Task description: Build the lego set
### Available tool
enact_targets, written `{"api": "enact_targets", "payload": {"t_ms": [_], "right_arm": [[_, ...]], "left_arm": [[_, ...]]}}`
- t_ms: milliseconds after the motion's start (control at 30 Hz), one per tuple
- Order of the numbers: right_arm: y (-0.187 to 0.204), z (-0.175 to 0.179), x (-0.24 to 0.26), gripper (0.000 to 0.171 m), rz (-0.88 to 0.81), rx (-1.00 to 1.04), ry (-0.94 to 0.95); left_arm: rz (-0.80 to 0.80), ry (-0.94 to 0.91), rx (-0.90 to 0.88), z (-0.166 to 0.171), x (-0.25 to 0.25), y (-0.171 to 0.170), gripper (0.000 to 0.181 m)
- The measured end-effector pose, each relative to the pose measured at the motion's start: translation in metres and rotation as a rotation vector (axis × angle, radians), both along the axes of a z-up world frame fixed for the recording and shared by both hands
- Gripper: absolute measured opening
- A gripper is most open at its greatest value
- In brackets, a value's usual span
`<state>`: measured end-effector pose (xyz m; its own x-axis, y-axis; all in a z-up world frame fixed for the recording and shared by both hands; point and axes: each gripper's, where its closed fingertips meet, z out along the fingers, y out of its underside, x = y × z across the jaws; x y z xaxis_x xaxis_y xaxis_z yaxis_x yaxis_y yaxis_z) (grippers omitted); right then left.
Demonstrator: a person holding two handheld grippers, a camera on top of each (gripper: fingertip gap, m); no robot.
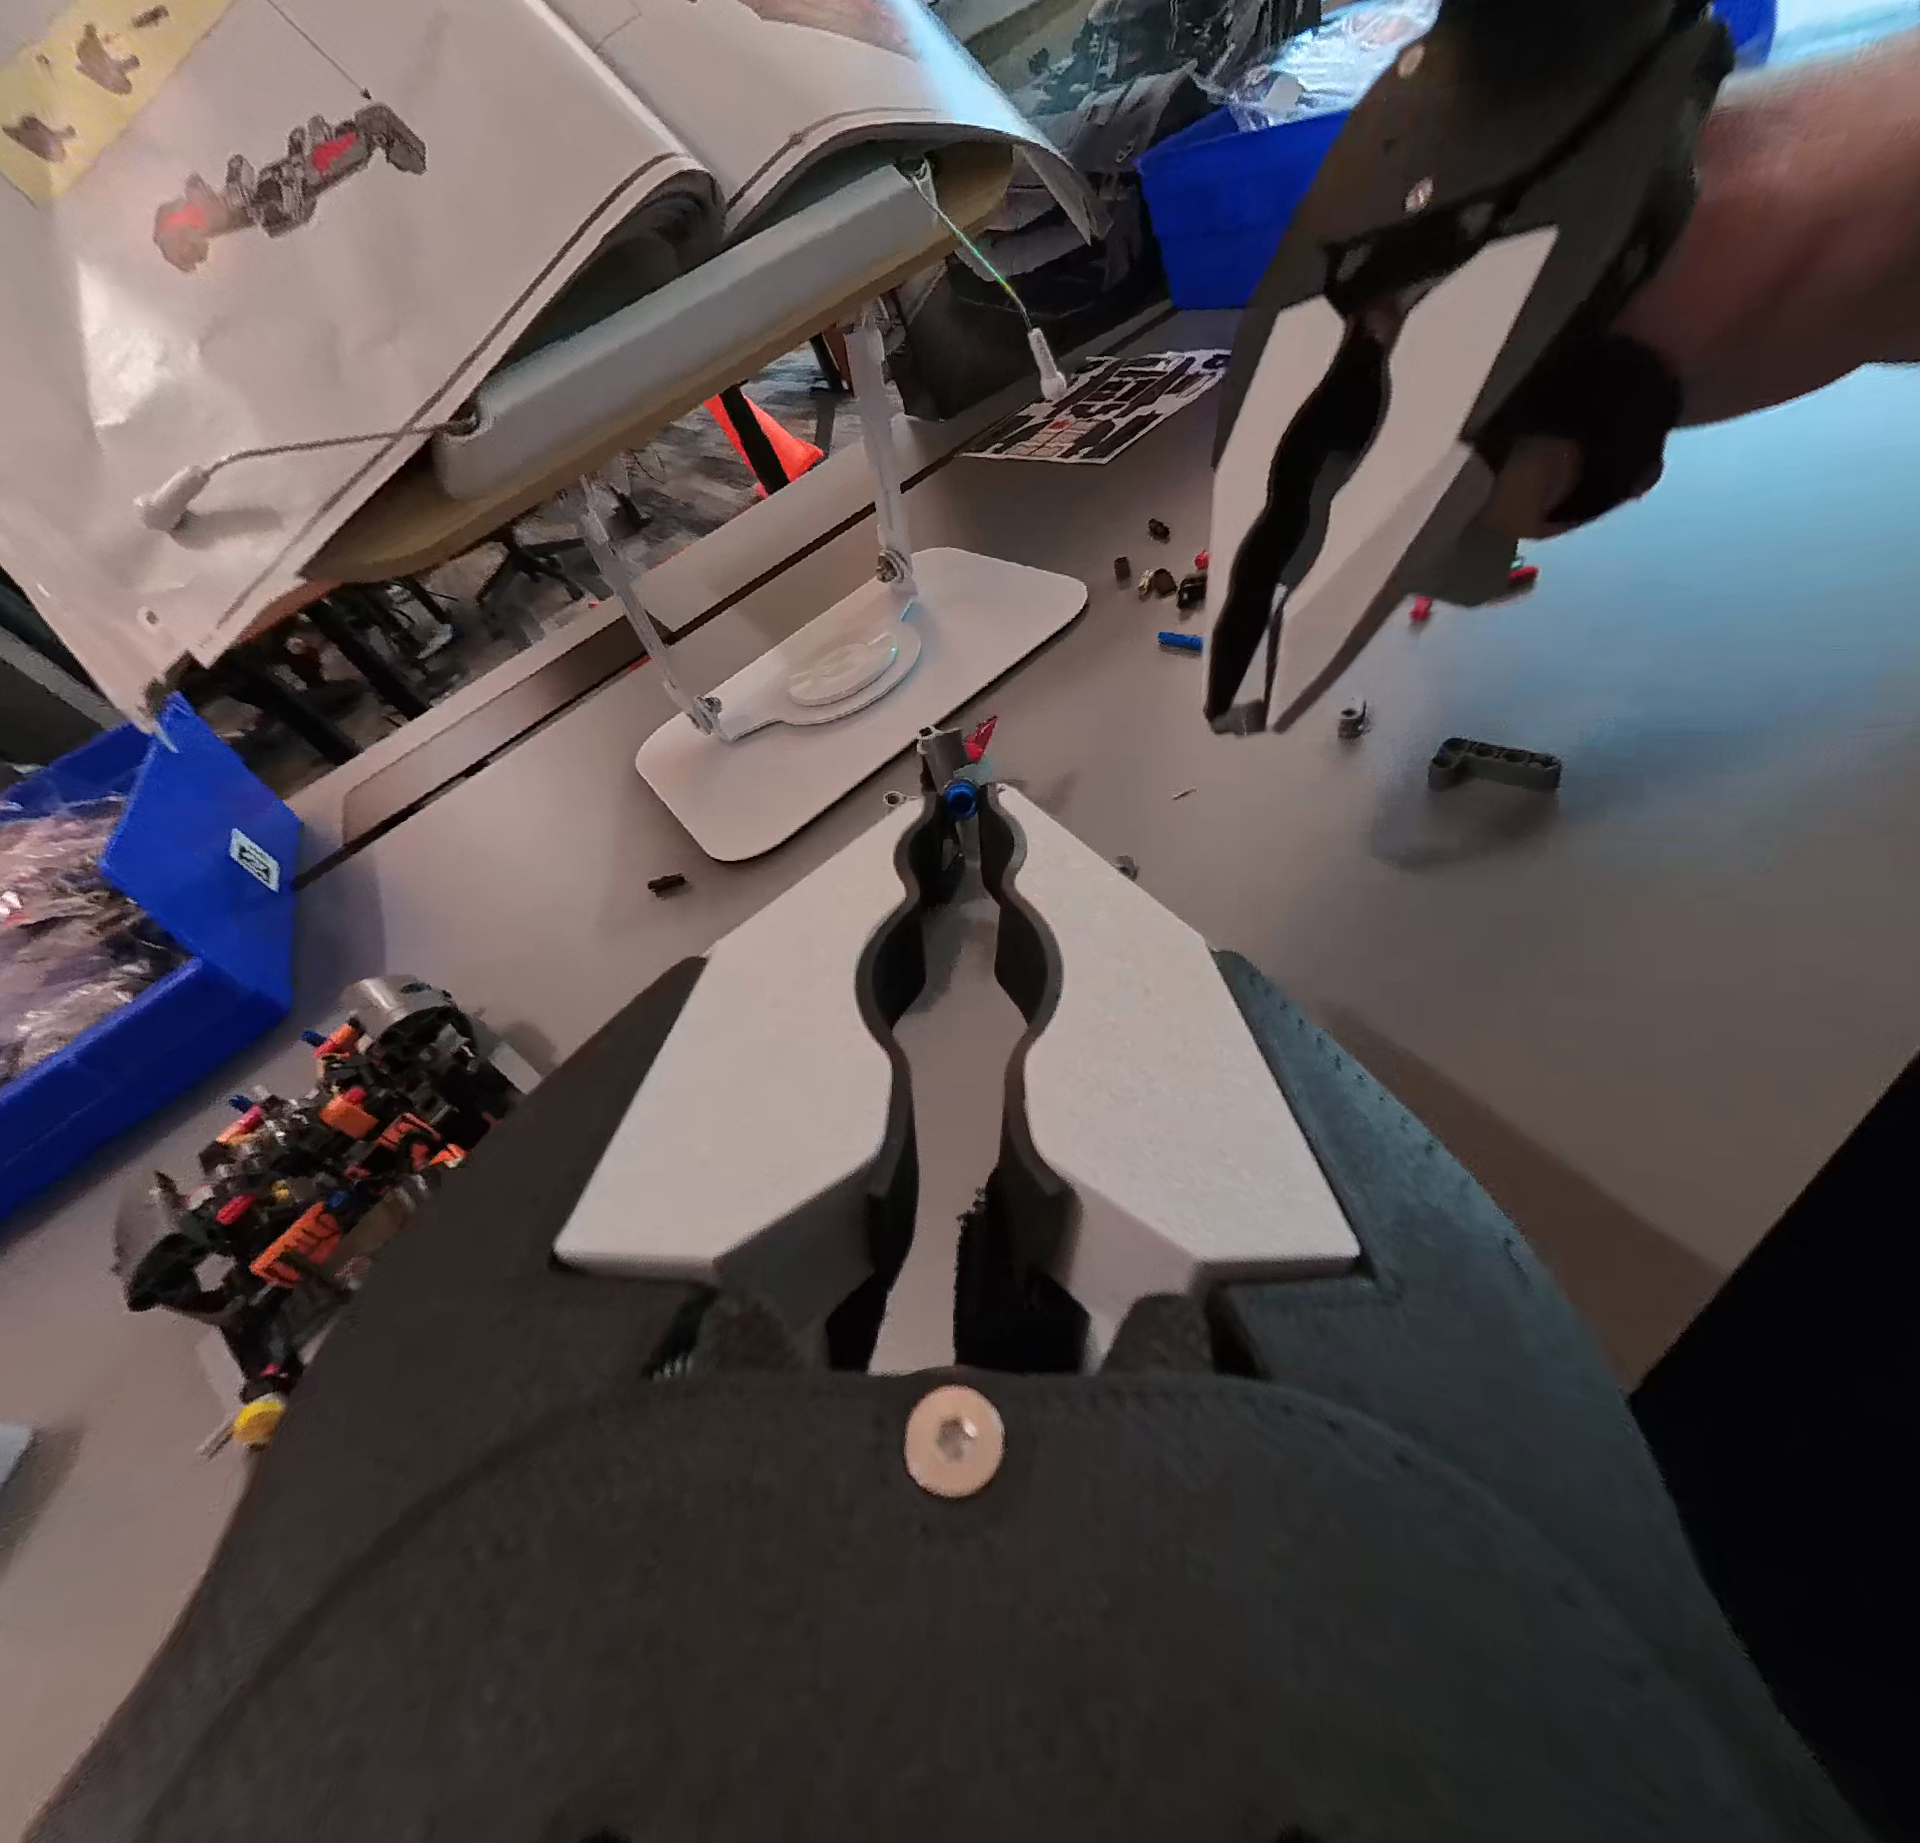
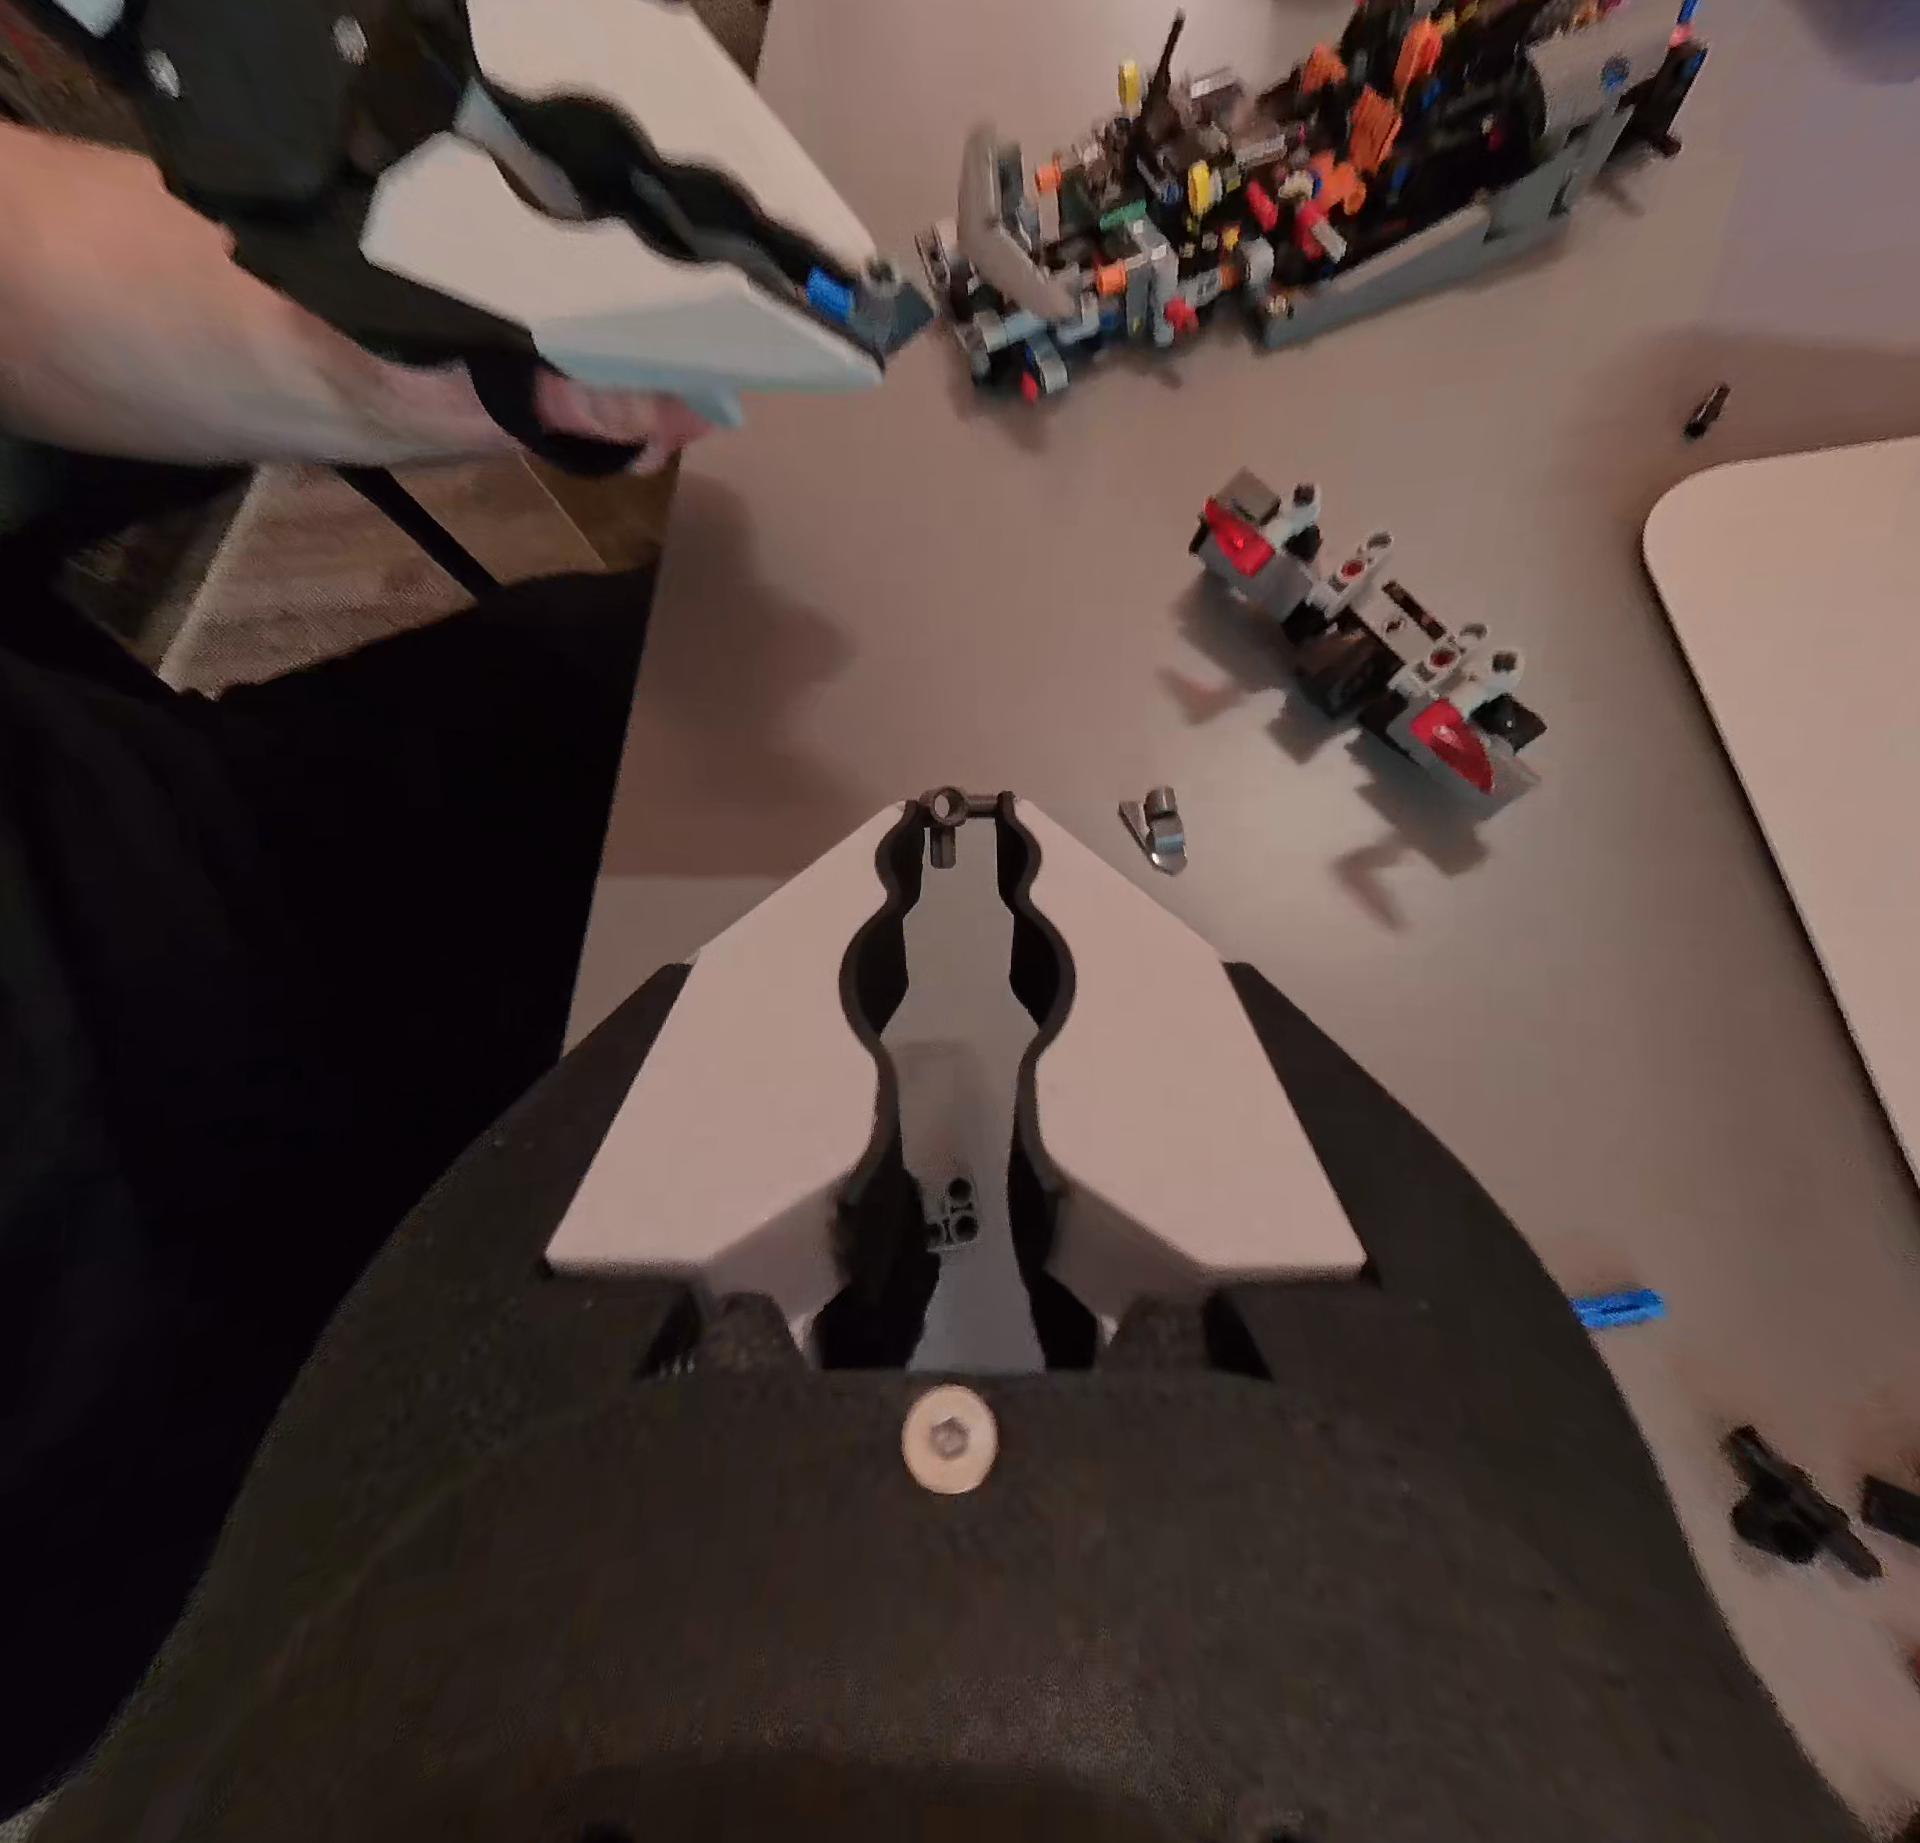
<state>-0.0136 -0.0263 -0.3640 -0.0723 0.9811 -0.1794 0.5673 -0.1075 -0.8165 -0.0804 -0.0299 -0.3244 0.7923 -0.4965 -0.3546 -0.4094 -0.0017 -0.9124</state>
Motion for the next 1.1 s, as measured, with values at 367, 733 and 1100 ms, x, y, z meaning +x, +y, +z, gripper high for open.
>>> {"api": "enact_targets", "payload": {"t_ms": [367,733,1100], "right_arm": [[0.002,0.043,-0.011,0.004,0.014,-0.136,0.172],[0.022,0.000,-0.001,0.003,-0.063,-0.050,0.043],[0.020,0.020,0.000,0.003,-0.057,-0.062,0.094]], "left_arm": [[0.013,0.095,0.046,-0.002,0.004,0.001,0.005],[0.020,0.063,-0.021,-0.019,-0.003,0.010,0.005],[0.056,0.018,0.000,-0.008,-0.006,0.018,0.005]]}}
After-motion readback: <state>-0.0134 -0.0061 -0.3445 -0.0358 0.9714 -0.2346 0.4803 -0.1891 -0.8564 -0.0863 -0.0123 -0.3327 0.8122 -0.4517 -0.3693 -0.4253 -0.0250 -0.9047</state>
